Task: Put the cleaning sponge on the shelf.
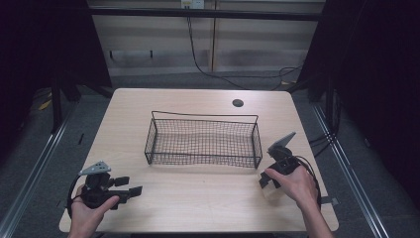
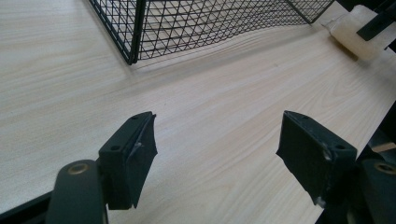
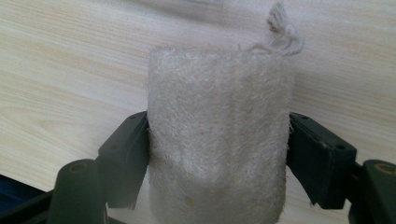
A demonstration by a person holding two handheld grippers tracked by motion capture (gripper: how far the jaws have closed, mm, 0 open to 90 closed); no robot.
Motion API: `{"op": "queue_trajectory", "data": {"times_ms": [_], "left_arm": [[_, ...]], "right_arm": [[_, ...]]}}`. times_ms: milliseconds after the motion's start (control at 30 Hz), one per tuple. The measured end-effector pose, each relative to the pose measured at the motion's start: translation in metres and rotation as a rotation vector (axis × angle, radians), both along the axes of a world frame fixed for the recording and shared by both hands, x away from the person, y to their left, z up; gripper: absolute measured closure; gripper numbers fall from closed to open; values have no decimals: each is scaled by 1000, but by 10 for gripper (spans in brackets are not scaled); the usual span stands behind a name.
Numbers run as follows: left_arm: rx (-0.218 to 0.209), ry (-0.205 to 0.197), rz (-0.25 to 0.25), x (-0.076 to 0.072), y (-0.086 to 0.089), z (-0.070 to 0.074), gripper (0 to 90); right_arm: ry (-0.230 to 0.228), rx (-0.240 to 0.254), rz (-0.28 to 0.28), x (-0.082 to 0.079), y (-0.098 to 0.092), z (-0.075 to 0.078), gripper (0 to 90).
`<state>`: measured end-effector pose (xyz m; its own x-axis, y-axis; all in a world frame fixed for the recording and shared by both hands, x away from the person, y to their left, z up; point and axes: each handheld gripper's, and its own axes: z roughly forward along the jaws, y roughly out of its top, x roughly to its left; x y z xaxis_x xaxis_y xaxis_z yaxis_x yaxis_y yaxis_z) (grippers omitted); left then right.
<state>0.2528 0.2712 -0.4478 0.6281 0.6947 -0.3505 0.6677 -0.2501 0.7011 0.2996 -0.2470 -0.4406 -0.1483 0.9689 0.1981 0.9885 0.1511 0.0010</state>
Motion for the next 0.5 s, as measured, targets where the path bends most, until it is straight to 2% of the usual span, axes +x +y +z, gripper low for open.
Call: {"op": "queue_trajectory", "data": {"times_ms": [333, 500], "left_arm": [[2, 1, -5, 0, 0, 0, 274], [3, 1, -3, 0, 0, 0, 274]], "right_arm": [[-11, 17, 30, -2, -2, 11, 268], [-4, 46, 30, -2, -3, 12, 268]]}}
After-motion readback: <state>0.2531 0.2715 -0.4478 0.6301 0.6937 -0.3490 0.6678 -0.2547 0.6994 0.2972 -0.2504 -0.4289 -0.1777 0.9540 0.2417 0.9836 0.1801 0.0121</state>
